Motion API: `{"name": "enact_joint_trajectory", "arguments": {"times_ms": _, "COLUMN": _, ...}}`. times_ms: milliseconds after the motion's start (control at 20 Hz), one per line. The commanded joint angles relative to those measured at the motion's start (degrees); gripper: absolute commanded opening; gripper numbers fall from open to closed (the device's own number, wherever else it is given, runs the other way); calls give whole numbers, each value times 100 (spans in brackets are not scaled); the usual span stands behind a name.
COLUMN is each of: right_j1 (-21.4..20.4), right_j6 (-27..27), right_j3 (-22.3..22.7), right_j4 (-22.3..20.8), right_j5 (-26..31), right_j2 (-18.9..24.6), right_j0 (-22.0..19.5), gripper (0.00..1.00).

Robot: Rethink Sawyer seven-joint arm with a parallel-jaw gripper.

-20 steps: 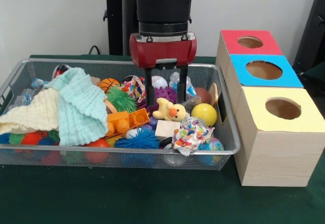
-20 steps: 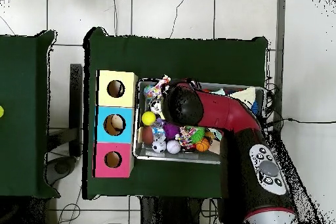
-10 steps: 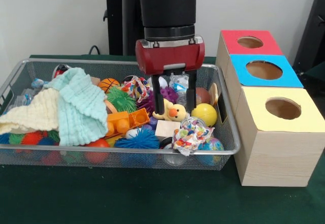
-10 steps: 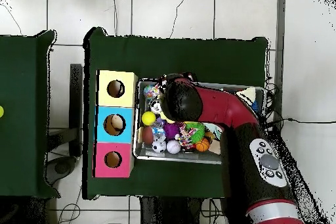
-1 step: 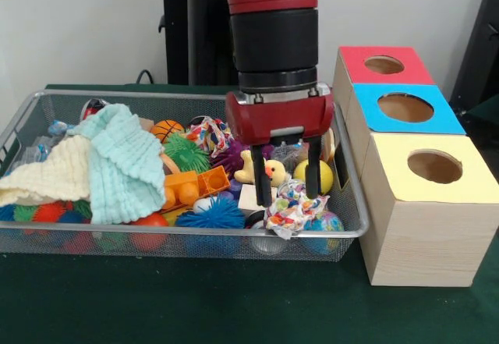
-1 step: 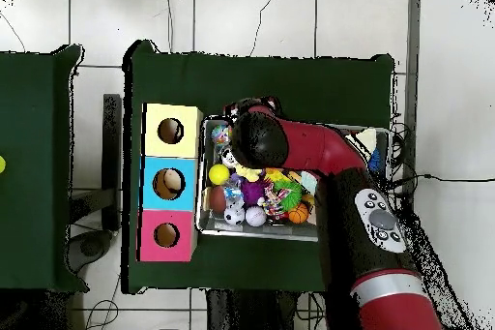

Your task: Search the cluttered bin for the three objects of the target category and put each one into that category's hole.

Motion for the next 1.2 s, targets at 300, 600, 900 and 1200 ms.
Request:
{"name": "enact_joint_trajectory", "arguments": {"times_ms": 300, "right_j1": 694, "right_j6": 424, "right_j3": -198, "right_j4": -394, "right_j5": -21, "right_j2": -85, "right_j0": 211, "gripper": 100}}
{"name": "enact_joint_trajectory", "arguments": {"times_ms": 600, "right_j1": 736, "right_j6": 566, "right_j3": -274, "right_j4": -303, "right_j5": 583, "right_j2": -644, "right_j0": 520, "gripper": 100}}
{"name": "enact_joint_trajectory", "arguments": {"times_ms": 900, "right_j1": 819, "right_j6": 638, "right_j3": -288, "right_j4": -184, "right_j5": 691, "right_j2": -922, "right_j0": 683, "gripper": 100}}
{"name": "enact_joint_trajectory", "arguments": {"times_ms": 1200, "right_j1": 896, "right_j6": 757, "right_j3": -376, "right_j4": -86, "right_j5": 841, "right_j2": -1251, "right_j0": 845, "gripper": 100}}
